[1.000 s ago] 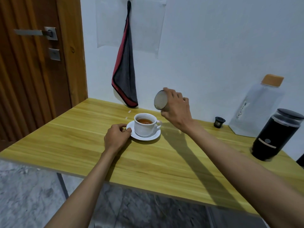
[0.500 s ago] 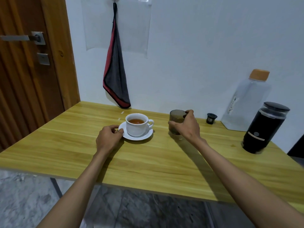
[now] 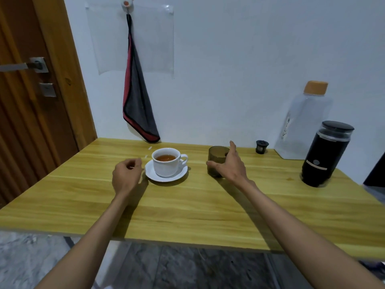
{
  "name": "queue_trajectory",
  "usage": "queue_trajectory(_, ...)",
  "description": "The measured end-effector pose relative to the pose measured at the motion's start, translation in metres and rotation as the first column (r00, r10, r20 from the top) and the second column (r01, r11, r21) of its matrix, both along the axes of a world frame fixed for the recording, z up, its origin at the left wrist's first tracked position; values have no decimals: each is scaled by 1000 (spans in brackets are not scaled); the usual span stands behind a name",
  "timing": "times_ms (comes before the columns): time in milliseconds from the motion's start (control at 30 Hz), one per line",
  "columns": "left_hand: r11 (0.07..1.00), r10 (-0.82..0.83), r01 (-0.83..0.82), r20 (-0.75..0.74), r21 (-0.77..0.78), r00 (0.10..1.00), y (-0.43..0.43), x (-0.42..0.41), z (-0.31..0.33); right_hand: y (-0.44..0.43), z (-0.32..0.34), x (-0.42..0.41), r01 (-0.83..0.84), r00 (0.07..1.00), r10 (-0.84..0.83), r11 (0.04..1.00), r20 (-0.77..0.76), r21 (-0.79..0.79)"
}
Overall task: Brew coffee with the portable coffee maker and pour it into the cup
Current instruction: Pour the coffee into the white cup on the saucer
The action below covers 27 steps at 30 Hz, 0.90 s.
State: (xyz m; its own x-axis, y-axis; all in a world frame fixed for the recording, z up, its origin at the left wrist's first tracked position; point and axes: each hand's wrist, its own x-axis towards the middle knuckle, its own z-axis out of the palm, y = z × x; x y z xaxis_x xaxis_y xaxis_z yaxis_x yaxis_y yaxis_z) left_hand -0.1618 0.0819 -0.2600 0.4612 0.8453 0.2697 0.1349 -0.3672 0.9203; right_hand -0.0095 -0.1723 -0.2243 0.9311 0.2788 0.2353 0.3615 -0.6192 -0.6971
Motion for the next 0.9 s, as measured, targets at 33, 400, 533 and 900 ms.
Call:
queue_trajectory(33, 999, 40, -39, 28, -5, 999, 0, 1, 8, -2, 1, 0, -9, 1000, 8, 1000, -4, -10)
queue_trajectory(400, 921, -237, 177, 141, 346, 961, -65, 50, 92, -45, 28, 6, -181, 983, 186, 953, 1, -241)
queue_trajectory(533, 838, -401, 378, -27, 394, 916, -104, 80, 84, -70, 49, 11, -178, 973, 222, 898, 66, -402)
queue_trajectory(900, 830, -510, 542, -211, 133, 834, -160, 121, 34, -153, 138, 40, 189, 847, 219, 726, 484, -661)
